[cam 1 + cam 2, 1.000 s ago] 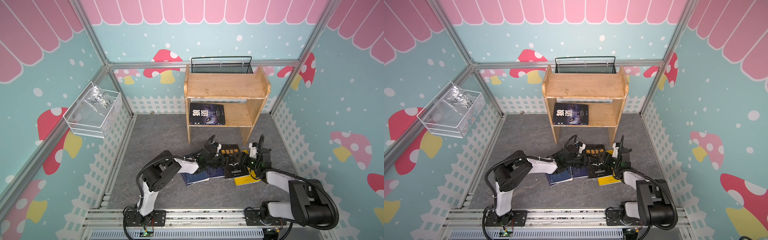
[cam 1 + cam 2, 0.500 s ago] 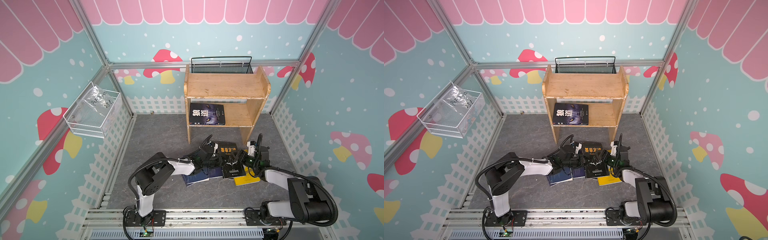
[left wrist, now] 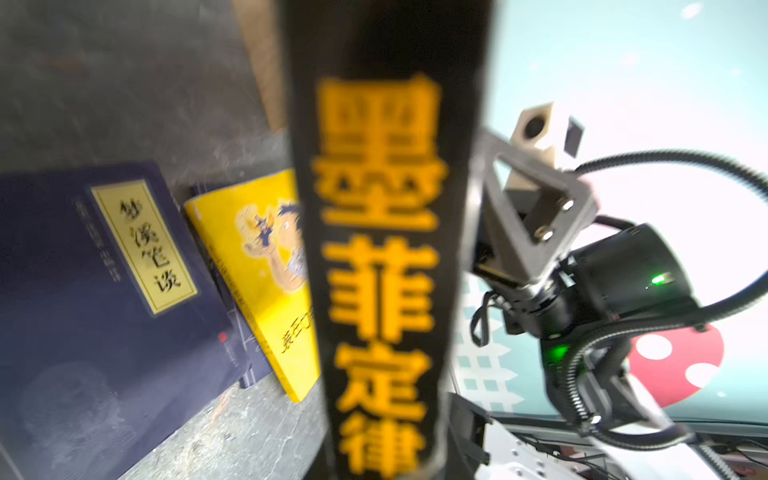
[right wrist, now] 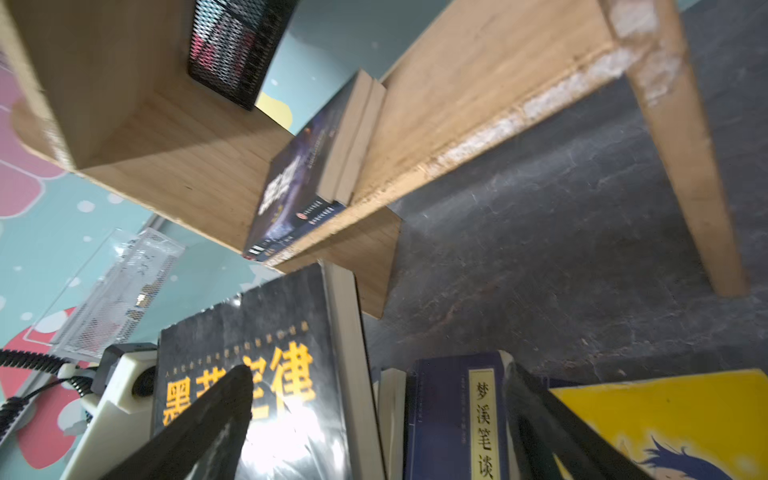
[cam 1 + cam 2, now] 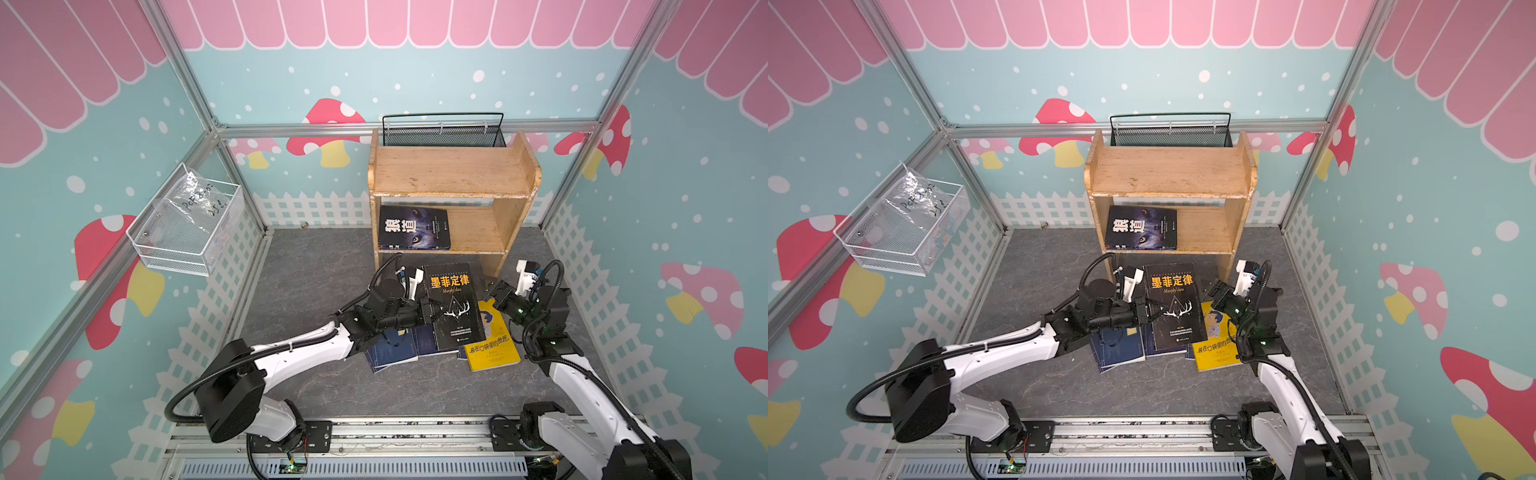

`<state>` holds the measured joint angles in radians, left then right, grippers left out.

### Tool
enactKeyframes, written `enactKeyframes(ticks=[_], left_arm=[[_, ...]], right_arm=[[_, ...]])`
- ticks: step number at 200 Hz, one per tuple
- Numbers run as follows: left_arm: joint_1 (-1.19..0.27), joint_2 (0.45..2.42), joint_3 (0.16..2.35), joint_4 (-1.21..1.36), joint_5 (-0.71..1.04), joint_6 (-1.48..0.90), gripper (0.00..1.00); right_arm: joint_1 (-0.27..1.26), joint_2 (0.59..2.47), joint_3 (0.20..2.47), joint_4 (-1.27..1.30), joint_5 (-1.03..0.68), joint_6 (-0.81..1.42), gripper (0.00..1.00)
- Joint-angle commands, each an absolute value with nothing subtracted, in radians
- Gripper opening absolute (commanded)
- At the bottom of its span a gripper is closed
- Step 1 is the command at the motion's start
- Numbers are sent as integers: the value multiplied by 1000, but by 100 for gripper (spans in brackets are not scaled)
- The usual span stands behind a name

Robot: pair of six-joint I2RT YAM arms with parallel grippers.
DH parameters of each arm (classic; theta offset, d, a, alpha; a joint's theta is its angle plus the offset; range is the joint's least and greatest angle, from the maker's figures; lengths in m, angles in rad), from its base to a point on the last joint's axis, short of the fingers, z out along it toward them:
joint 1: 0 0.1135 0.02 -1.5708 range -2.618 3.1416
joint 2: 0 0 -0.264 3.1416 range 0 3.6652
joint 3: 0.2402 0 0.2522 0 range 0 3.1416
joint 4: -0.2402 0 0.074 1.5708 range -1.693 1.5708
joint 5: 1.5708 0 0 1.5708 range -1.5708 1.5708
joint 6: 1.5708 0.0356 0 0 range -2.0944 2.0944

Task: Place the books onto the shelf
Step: 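Lift the black Murphy's law book upright with both grippers toward the shelf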

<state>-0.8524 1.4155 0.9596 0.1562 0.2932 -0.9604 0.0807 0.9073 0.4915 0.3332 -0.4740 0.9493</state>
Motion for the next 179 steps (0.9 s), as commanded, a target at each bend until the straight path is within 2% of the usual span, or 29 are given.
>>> enactKeyframes(ticks=[1,51,86,120,179], left_arm=[[-807,1358,1051,116,180,-950,0],[-765,1358,1094,199,89,-1030,0],[-756,1338,1069,284,-7,-1052,0],[-750,1349,1072,362,-55,-1050,0],[-750,1378,1092,435,-66,-1058,0]], right_arm=[[88,865,509,331,-526,1007,98],[88,838,553,474,-651,1106,99],[106,863,412,815,-686,1370,99],[206,888,427,798,-626,1344,99],[337,1075,483,988,-623,1400,98]])
